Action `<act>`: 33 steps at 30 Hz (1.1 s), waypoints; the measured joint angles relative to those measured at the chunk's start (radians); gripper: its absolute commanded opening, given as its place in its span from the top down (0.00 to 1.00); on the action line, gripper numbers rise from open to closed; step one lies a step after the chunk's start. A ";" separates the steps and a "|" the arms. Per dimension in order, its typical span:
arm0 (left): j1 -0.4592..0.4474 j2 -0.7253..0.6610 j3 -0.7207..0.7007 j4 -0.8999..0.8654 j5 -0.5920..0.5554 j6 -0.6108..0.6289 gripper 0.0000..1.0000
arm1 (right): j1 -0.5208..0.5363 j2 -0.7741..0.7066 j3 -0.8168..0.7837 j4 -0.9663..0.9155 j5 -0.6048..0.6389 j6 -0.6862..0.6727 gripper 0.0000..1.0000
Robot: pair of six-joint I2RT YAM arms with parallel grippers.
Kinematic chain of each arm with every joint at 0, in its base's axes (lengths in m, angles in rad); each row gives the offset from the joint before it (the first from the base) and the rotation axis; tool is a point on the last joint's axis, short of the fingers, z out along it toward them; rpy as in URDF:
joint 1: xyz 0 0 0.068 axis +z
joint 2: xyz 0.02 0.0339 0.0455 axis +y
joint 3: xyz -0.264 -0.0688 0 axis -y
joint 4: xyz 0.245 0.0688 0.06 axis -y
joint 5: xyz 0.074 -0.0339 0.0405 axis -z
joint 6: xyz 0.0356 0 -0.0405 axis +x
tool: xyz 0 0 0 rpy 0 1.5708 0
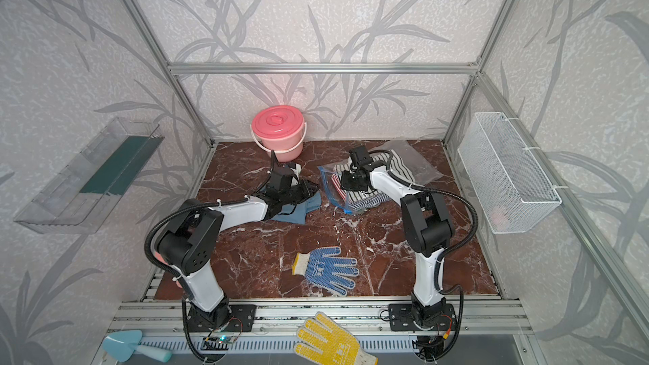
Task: Take the tank top out of the vacuum bag
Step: Take out the tank top from the vacuum bag.
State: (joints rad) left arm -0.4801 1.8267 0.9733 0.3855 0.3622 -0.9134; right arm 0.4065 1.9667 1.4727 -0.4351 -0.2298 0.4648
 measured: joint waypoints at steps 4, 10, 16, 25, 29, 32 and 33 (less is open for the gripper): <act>-0.014 0.071 0.001 0.083 0.016 -0.043 0.70 | 0.000 0.000 0.002 0.001 -0.005 -0.002 1.00; -0.031 0.113 0.037 0.121 0.033 -0.064 0.68 | 0.000 0.000 0.002 0.011 -0.015 0.000 1.00; -0.042 0.148 0.107 0.147 0.034 -0.071 0.67 | 0.000 0.000 0.001 0.034 -0.029 0.018 1.00; -0.047 0.244 0.175 0.149 0.034 -0.074 0.67 | 0.000 -0.008 -0.019 0.074 -0.052 0.046 1.00; -0.050 0.262 0.195 0.146 0.033 -0.076 0.68 | 0.000 -0.009 -0.030 0.091 -0.062 0.055 1.00; -0.053 0.278 0.216 0.149 0.032 -0.078 0.67 | 0.000 -0.014 -0.048 0.104 -0.069 0.063 1.00; -0.054 0.285 0.222 0.151 0.032 -0.079 0.67 | 0.000 -0.015 -0.053 0.110 -0.071 0.064 1.00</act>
State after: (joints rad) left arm -0.5343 2.1120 1.1957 0.5365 0.3939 -0.9920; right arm 0.4065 1.9514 1.4193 -0.3252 -0.3012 0.5293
